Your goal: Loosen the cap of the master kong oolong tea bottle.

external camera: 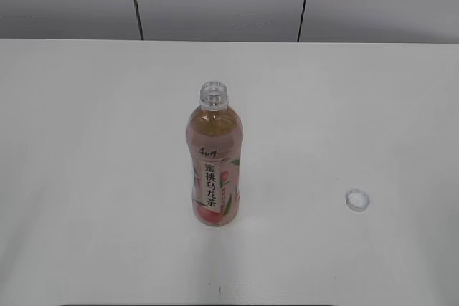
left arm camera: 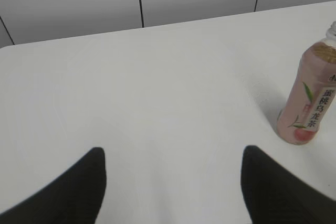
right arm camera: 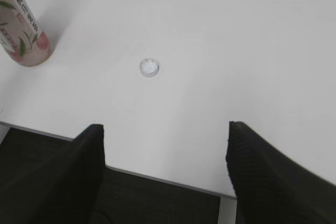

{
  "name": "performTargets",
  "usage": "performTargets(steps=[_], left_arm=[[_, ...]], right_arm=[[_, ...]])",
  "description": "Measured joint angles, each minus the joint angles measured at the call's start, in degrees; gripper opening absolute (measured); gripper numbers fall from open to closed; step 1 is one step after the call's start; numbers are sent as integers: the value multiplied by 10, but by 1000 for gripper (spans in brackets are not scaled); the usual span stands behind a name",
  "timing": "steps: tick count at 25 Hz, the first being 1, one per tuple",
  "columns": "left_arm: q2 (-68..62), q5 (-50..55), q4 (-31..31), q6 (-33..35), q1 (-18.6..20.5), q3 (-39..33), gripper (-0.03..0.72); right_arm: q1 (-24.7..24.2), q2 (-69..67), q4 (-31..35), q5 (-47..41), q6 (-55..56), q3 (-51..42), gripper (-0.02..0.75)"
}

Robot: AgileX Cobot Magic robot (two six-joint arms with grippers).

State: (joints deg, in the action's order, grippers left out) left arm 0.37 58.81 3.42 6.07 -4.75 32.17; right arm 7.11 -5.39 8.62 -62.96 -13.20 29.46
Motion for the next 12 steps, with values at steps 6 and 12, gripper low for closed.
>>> performTargets(steps=[6, 12], left_arm=[[0, 0, 0, 0, 0, 0, 487], [0, -1, 1, 0, 1, 0, 475]], right_arm=[[-2, 57, 0, -1, 0, 0, 547], [-51, 57, 1, -1, 0, 0, 547]])
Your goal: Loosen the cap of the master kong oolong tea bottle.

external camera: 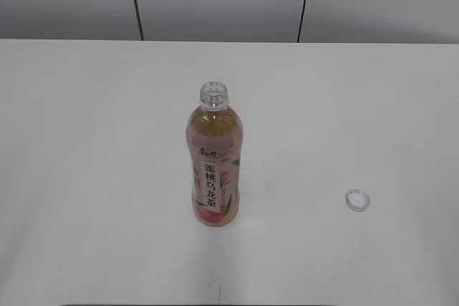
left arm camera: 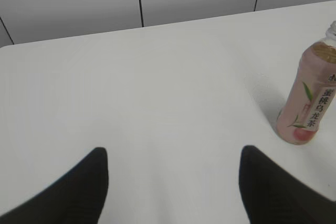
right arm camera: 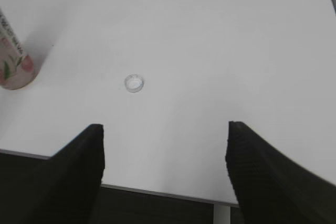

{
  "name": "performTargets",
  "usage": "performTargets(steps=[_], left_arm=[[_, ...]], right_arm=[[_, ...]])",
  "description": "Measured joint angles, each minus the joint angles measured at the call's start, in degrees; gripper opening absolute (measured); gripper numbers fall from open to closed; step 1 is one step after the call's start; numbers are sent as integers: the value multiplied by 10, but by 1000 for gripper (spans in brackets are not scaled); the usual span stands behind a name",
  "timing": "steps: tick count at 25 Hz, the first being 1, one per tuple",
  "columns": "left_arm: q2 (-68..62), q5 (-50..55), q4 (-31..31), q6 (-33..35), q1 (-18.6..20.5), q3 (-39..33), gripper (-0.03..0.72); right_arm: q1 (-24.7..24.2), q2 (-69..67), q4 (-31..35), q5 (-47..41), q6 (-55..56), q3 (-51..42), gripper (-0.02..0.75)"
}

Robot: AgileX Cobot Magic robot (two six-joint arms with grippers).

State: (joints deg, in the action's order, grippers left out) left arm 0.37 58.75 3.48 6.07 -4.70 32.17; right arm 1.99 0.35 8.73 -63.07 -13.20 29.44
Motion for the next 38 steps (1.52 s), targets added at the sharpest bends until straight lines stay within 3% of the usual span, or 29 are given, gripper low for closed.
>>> performTargets(steps=[5, 38], left_arm=[[0, 0, 0, 0, 1, 0, 470], [0, 0, 0, 0, 6, 0, 468]], right_arm=[[-39, 0, 0, 0, 0, 0, 547], [-32, 0, 0, 0, 0, 0, 547]])
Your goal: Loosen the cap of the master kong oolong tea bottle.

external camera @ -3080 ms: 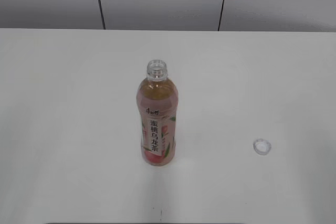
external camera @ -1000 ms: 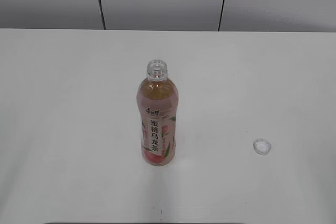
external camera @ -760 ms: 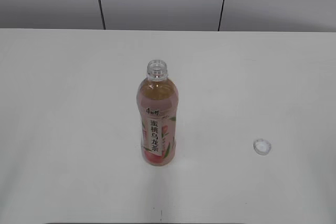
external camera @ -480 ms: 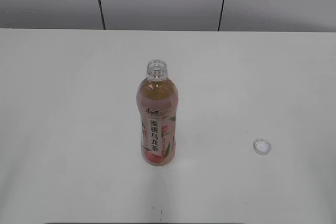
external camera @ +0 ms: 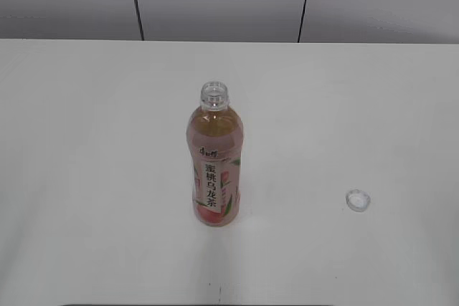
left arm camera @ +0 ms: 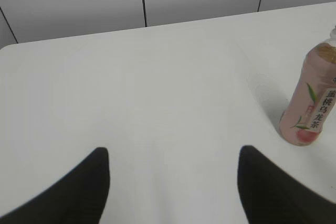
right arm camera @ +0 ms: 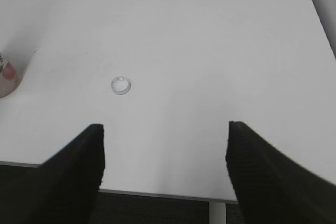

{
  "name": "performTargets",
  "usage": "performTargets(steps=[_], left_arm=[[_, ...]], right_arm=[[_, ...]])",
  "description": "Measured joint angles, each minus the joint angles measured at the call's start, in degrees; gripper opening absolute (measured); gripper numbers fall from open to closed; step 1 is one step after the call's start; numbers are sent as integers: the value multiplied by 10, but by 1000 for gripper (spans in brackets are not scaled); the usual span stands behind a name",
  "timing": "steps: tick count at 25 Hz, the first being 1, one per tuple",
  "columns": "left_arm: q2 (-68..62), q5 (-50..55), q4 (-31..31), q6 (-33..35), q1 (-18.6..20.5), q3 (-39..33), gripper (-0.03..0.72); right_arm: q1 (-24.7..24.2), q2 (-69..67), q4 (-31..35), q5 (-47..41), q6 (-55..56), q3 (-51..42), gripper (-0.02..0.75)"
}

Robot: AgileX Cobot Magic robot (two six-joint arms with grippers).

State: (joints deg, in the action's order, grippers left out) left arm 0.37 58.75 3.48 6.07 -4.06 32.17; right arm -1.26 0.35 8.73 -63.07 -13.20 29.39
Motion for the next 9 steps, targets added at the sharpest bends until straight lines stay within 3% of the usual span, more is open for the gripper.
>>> performTargets(steps=[9], left_arm=[[0, 0, 0, 0, 0, 0, 468]], right_arm=[[0, 0, 0, 0, 0, 0, 546]])
